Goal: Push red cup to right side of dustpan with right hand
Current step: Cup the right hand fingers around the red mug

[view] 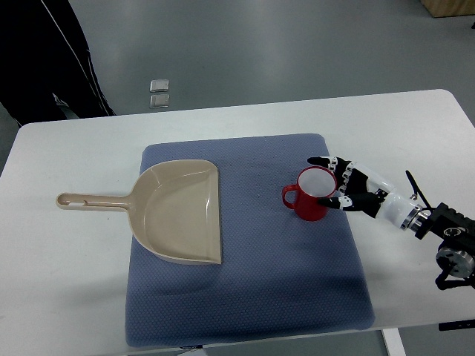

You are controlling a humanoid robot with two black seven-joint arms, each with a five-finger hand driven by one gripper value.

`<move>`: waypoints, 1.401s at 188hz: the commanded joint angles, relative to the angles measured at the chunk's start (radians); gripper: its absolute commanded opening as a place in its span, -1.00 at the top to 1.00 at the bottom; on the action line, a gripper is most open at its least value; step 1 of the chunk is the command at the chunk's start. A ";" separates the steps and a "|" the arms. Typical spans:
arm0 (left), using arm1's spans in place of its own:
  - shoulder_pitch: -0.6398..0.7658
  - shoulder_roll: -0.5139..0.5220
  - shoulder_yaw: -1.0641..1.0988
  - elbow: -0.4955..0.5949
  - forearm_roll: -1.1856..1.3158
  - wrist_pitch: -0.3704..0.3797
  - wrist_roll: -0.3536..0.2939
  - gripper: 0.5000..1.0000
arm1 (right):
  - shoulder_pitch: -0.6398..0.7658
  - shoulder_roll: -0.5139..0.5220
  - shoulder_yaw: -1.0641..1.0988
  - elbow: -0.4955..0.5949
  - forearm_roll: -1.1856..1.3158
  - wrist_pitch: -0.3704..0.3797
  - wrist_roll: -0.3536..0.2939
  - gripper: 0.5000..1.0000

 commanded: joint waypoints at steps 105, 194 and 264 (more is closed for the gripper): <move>0.000 0.000 0.000 0.000 0.000 0.000 0.000 -1.00 | -0.004 0.039 -0.007 0.003 -0.033 -0.059 0.000 -0.73; 0.000 0.000 0.000 0.000 0.000 0.000 0.000 -1.00 | -0.002 0.075 -0.013 -0.004 -0.043 -0.094 0.000 -0.73; 0.000 0.000 -0.001 0.000 0.000 0.000 0.000 -1.00 | -0.005 0.102 -0.012 -0.007 -0.044 -0.102 0.000 -0.73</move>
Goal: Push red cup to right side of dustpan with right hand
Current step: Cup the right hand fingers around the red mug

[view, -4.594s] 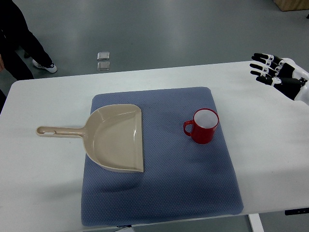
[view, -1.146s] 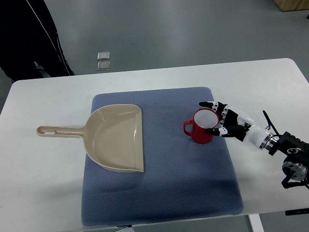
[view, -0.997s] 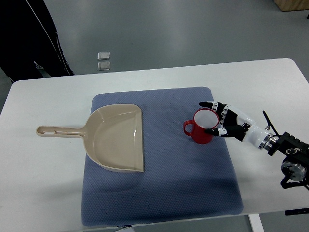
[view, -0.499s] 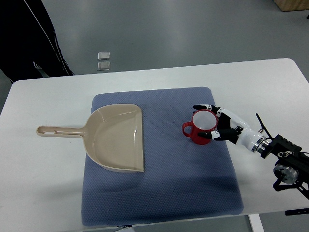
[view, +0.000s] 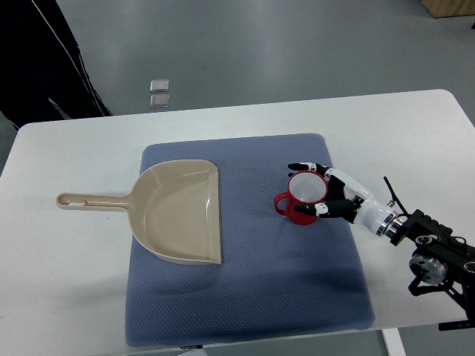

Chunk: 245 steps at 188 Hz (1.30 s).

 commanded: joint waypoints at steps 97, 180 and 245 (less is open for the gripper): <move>0.000 0.000 0.000 0.000 0.000 0.000 0.000 -1.00 | -0.002 0.028 0.002 0.000 0.010 -0.005 0.000 -0.73; 0.000 0.000 -0.001 0.000 0.000 0.000 0.000 -1.00 | 0.000 0.019 0.001 0.000 0.018 -0.013 0.000 -0.73; 0.000 0.000 -0.001 0.000 0.000 0.000 0.000 -1.00 | -0.005 0.031 -0.031 0.000 0.019 -0.039 0.000 -0.73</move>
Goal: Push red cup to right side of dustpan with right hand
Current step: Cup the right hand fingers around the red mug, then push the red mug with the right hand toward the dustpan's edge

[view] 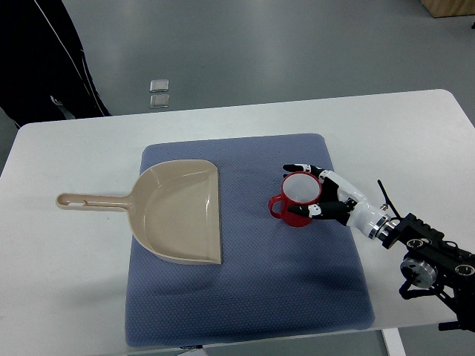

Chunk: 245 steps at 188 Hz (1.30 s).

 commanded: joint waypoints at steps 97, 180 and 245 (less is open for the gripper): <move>0.000 0.000 0.000 0.000 0.000 0.000 0.000 -1.00 | 0.000 0.030 -0.037 0.000 0.002 -0.023 0.000 -0.73; 0.000 0.000 -0.001 0.000 0.000 0.000 0.000 -1.00 | 0.000 0.053 -0.059 0.011 0.002 -0.026 0.000 -0.73; 0.000 0.000 0.000 0.000 0.000 0.000 0.000 -1.00 | 0.002 0.067 -0.080 0.029 0.002 -0.043 0.000 -0.73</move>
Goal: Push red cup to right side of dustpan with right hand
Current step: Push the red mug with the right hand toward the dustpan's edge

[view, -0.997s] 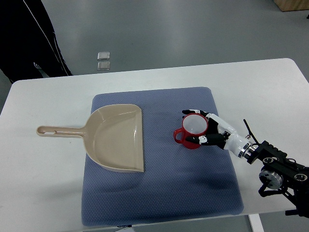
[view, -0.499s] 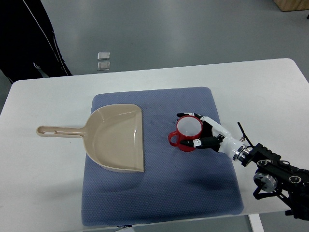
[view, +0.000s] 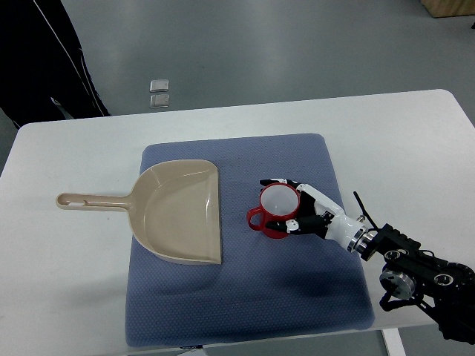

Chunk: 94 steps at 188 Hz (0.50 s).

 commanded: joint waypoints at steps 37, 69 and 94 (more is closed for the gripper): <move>0.000 0.000 0.001 0.000 0.000 0.000 0.000 -1.00 | 0.003 0.014 -0.013 0.023 0.000 -0.001 0.000 -0.73; 0.000 0.000 -0.001 0.000 0.000 0.000 0.000 -1.00 | 0.004 0.026 -0.027 0.029 0.000 -0.003 0.000 -0.73; 0.000 0.000 0.001 0.000 0.000 0.000 0.000 -1.00 | 0.007 0.029 -0.053 0.047 -0.002 -0.037 0.000 -0.73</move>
